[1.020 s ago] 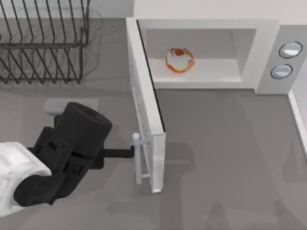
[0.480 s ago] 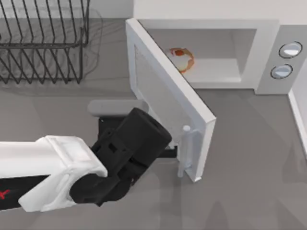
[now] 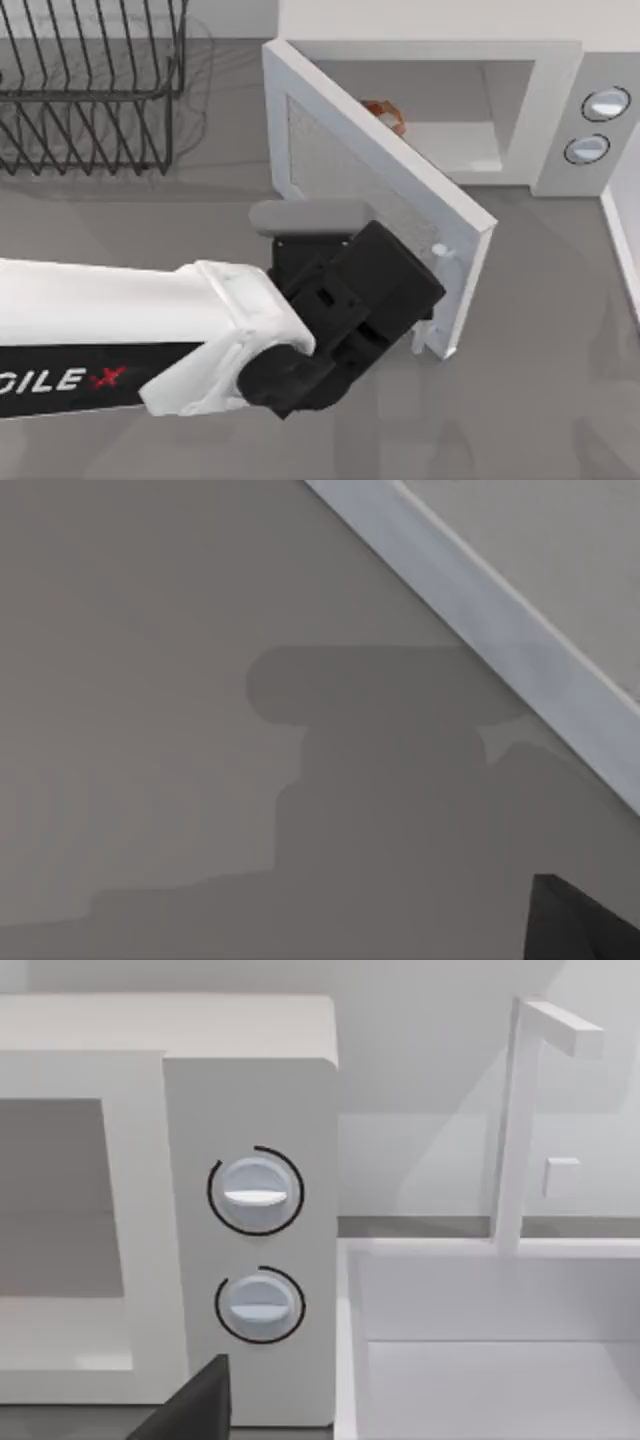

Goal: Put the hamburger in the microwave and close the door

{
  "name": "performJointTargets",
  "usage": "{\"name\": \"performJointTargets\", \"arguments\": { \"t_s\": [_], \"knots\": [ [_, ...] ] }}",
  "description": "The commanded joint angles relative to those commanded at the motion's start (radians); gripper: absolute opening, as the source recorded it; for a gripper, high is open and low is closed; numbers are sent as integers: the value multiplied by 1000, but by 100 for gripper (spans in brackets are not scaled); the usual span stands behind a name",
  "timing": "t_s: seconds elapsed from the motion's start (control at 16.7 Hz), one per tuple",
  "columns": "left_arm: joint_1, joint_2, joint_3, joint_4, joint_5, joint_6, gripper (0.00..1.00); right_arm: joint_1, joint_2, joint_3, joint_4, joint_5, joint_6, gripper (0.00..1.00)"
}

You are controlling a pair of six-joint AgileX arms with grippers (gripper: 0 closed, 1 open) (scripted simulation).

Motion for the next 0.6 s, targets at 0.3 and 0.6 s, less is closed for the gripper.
{"name": "performJointTargets", "arguments": {
  "t_s": [0.3,0.6],
  "knots": [
    [-82,143,172,-80,-42,-82,0,0,0,0,0,0,0,100],
    [-88,156,191,-88,-44,-91,0,0,0,0,0,0,0,100]
  ]
}}
